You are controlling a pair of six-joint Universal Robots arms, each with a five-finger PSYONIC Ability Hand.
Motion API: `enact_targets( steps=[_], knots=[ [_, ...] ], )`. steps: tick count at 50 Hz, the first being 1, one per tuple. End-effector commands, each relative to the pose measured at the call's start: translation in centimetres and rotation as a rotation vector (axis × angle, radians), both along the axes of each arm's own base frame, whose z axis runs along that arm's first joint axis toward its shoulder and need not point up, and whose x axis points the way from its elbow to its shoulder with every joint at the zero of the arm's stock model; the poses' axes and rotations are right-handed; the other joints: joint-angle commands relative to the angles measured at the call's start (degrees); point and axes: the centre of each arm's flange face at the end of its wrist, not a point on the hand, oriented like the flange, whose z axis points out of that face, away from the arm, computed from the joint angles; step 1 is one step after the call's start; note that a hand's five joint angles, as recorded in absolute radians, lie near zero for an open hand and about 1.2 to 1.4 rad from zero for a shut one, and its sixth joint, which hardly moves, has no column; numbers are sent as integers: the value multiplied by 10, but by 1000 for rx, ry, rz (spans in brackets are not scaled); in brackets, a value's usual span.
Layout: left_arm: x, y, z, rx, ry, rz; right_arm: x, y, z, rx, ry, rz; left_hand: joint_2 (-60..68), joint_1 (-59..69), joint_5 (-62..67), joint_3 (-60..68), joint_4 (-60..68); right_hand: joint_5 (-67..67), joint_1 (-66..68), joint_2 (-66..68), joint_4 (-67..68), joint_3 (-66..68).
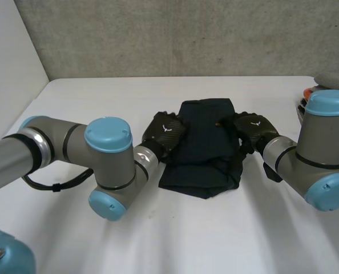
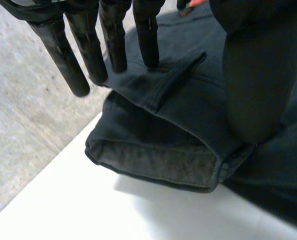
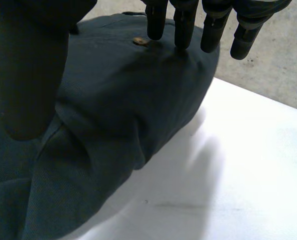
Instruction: Fold the laundry.
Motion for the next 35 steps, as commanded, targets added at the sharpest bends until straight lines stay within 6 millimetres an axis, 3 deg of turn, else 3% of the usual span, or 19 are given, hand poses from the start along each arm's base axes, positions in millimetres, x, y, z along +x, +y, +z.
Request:
enact_targets(
  steps=[1,3,9,14,19,25,27,31,32,35],
  knots=[
    [3,-1,-10,28,-29,6,-3,-5,7,-23,0,-14,467,466,467,471,469,-22,-26,-21,-21,-18],
    [3,2,-4,21,-25,6,-2,-7,11,-35,-6,-10,563,562,563,567,565,-22,-26,-21,-21,-18],
    [14,14,36,-16,12,31,9,-13,37,-77,-3,53,563,562,563,567,565,-22,-26,-21,-21,-18],
    [24,29,54,-17,17,19,27,-11,46,-121,74,164,563,562,563,567,565,-22,-26,-21,-21,-18],
    [38,42,58,26,-8,3,37,-12,23,-67,155,212,563,562,563,567,565,-22,-26,-21,-21,-18],
    [50,50,49,109,-28,-5,37,-15,-25,42,232,232,563,562,563,567,565,-22,-26,-21,-21,-18],
    [51,51,45,124,-34,-5,36,-16,-30,47,238,236,554,552,553,557,555,-22,-26,-21,-21,-18],
    [51,46,41,129,-37,2,36,-18,-23,28,210,231,102,101,102,106,104,-22,-26,-21,-21,-18],
    [50,43,45,119,-27,7,35,-19,-11,11,178,219,-119,-120,-119,-115,-117,-22,-26,-21,-21,-18],
    [48,34,63,78,5,27,33,-18,8,-16,116,204,-137,-138,-137,-133,-135,-22,-26,-21,-21,-18]
  ],
)
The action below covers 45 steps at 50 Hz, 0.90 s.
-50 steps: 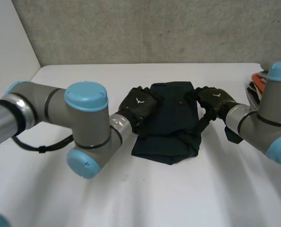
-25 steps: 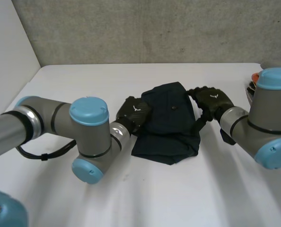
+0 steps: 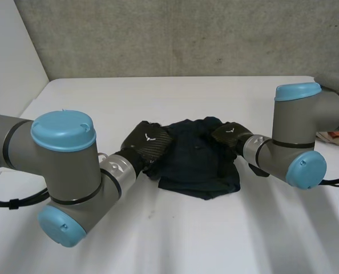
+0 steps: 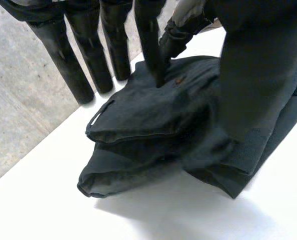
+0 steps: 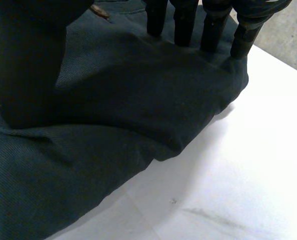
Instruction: Fold the laundry.
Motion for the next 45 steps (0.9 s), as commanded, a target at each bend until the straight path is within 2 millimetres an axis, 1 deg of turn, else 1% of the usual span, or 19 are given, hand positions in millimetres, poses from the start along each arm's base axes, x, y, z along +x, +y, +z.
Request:
enact_targets(
  steps=[1,4,5,7,10,13,14,18,22,25,26,31,34,36,37,40,41,43,45],
  knots=[
    [-4,-18,25,-59,49,37,-6,0,46,-65,-158,-32,-187,-138,-185,-191,-185,-22,-11,-17,-21,-15],
    [-11,-26,48,-100,113,39,-10,1,67,-108,-221,-40,-187,-138,-185,-191,-185,-22,-11,-17,-21,-15],
    [-13,-28,53,-105,132,38,-14,1,80,-142,-262,-55,-187,-138,-185,-191,-185,-22,-11,-17,-21,-15],
    [-18,-32,59,-100,166,32,-17,0,91,-170,-293,-74,-187,-138,-185,-191,-185,-22,-11,-17,-21,-15],
    [-31,-34,60,-52,205,9,-23,0,104,-181,-341,-126,-187,-138,-185,-191,-185,-22,-11,-17,-21,-15],
    [-42,-34,44,15,184,-4,-24,-1,103,-149,-354,-161,-187,-138,-185,-191,-185,-22,-11,-17,-21,-15],
    [-46,-35,32,43,159,-6,-24,-2,99,-138,-349,-166,-187,-138,-185,-191,-185,-22,-11,-17,-21,-15],
    [-51,-38,4,99,101,8,-21,-5,77,-59,-315,-166,-187,-138,-185,-191,-185,-22,-11,-17,-21,-15],
    [-48,-43,-24,123,36,40,-17,-5,37,62,-256,-164,-187,-138,-185,-191,-185,-22,-11,-17,-21,-15],
    [-44,-48,-35,119,-3,69,-15,-5,17,95,-228,-165,-187,-138,-185,-191,-185,-22,-11,-17,-21,-15],
    [-42,-51,-40,110,-28,88,-14,-6,5,108,-208,-159,-187,-138,-185,-191,-185,-22,-11,-17,-21,-15],
    [-33,-53,-49,114,-94,115,-14,-8,-22,104,-141,-152,-187,-138,-185,-191,-185,-22,-11,-17,-21,-15],
    [-31,-51,-42,117,-91,111,-16,-10,-23,70,-89,-157,-187,-138,-185,-191,-185,-22,-11,-17,-21,-15],
    [-31,-47,-35,112,-83,101,-18,-9,-11,30,-72,-162,-187,-138,-185,-191,-185,-22,-11,-17,-21,-15],
    [-31,-45,-23,97,-65,93,-18,-9,-5,11,-71,-162,-187,-138,-185,-191,-185,-22,-11,-17,-21,-15],
    [-31,-41,-3,68,-28,77,-16,-4,18,-73,-75,-145,-187,-138,-185,-191,-185,-22,-11,-17,-21,-15],
    [-32,-40,13,41,13,58,-15,-1,30,-132,-73,-137,-187,-138,-185,-191,-185,-22,-11,-17,-21,-15],
    [-33,-38,27,19,47,42,-14,3,41,-186,-68,-132,-187,-138,-185,-191,-185,-22,-11,-17,-21,-15],
    [-31,-35,52,-12,103,24,-13,15,57,-271,-43,-126,-187,-138,-185,-191,-185,-22,-11,-17,-21,-15]
  ],
)
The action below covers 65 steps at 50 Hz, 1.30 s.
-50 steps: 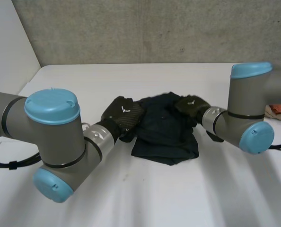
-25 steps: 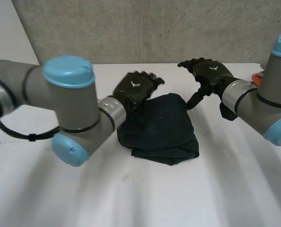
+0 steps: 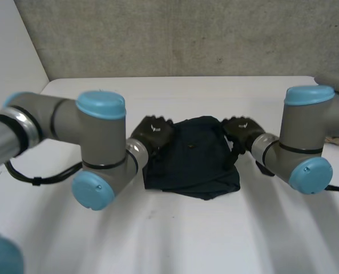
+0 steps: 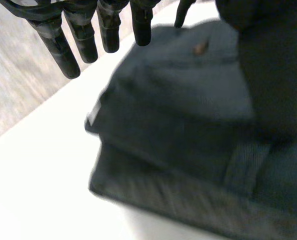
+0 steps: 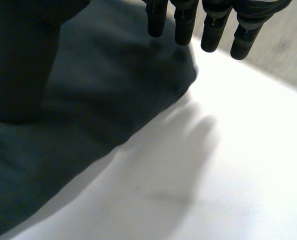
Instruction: Fold the laundry.
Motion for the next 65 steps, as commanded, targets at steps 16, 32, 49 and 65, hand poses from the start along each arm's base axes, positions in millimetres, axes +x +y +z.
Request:
enact_targets(
  steps=[16,32,49,65],
  knots=[
    [34,79,158,139,371,-418,5,144,5,-292,69,191,-17,-5,-27,-14,-17,-22,-11,-6,-21,-15],
    [34,104,140,129,377,-472,36,100,-46,-440,46,164,-17,-5,-27,-14,-17,-22,-11,-6,-21,-15],
    [40,94,136,125,384,-433,55,57,-46,-497,19,140,-17,-5,-27,-14,-17,445,456,461,446,452],
    [44,83,168,26,469,-409,51,0,66,-669,-232,36,-17,-5,-27,-14,-17,678,689,694,679,685]
  ],
)
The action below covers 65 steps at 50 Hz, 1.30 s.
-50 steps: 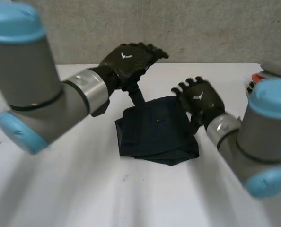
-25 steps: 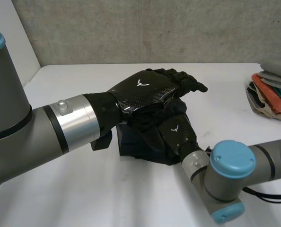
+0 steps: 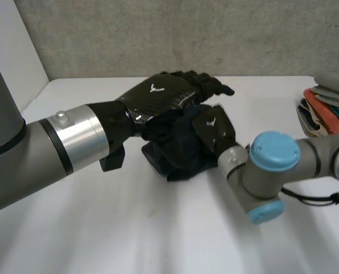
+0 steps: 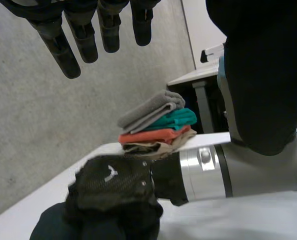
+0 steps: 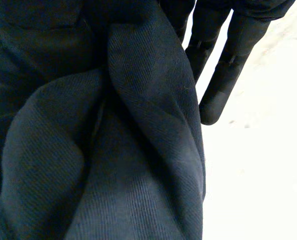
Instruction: Fold the laundry.
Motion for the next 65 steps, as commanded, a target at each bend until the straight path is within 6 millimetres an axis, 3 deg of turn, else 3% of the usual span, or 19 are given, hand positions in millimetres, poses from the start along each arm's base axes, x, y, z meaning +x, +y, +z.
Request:
enact_targets(
  steps=[1,4,8,13,16,18,23,24,27,28,31,32,37,40,43,51,52,54,65],
  knots=[
    [0,-6,28,-58,90,36,-14,-41,100,-176,-243,-50,-17,-5,-27,-14,-17,178,214,134,116,141],
    [1,-8,39,-71,127,65,-30,-57,134,-233,-310,-76,-17,-5,-27,-14,-17,178,214,134,116,141],
    [2,-12,54,-89,182,98,-68,-85,185,-324,-391,-130,-17,-5,-27,-14,-17,178,214,134,116,141],
    [3,-12,62,-109,210,102,-142,-133,234,-429,-443,-160,-17,-5,-27,-14,-17,178,214,134,116,141],
    [3,-12,60,-105,207,102,-182,-155,243,-450,-446,-165,-17,-5,-27,-14,-17,178,214,134,116,141],
    [2,-12,58,-100,202,99,-223,-174,248,-459,-453,-169,-17,-5,-27,-14,-17,178,214,134,116,141],
    [2,-12,46,-74,181,102,-294,-208,222,-399,-427,-170,-17,-5,-27,-14,-17,178,214,134,116,141],
    [2,-12,42,-67,174,102,-314,-217,203,-361,-399,-165,-17,-5,-27,-14,-17,178,214,134,116,141],
    [2,-12,35,-58,165,100,-340,-227,169,-280,-365,-151,-17,-5,-27,-14,-17,178,214,134,116,141],
    [1,-13,31,-52,159,97,-356,-232,145,-231,-351,-151,-17,-5,-27,-14,-17,178,214,134,116,141],
    [0,-13,23,-40,150,95,-376,-236,107,-153,-339,-151,-17,-5,-27,-14,-17,178,214,134,116,141],
    [0,-13,18,-33,144,96,-388,-236,82,-100,-337,-158,-17,-5,-27,-14,-17,178,214,134,116,141],
    [-1,-14,6,-9,120,96,-400,-229,15,15,-305,-131,-17,-5,-27,-14,-17,178,214,134,116,141],
    [-2,-12,3,2,113,93,-398,-222,-11,53,-271,-127,-17,-5,-27,-14,-17,178,214,134,116,141],
    [-2,-10,2,2,112,90,-395,-220,-17,56,-255,-139,-17,-5,-27,-14,-17,178,214,134,116,141],
    [-1,-6,8,-20,108,85,-391,-223,8,13,-285,-244,-17,-5,-27,-14,-17,178,214,134,116,141],
    [-1,-4,9,-21,107,82,-392,-221,13,16,-298,-285,-17,-5,-27,-14,-17,-119,-83,-163,-181,-155],
    [-1,-1,11,-25,107,80,-393,-218,18,22,-307,-330,-17,-5,-27,-14,-17,-513,-478,-557,-576,-550],
    [0,12,24,-47,134,62,-384,-168,80,23,-254,-467,-17,-5,-27,-14,-17,-522,-486,-566,-584,-559]
  ],
)
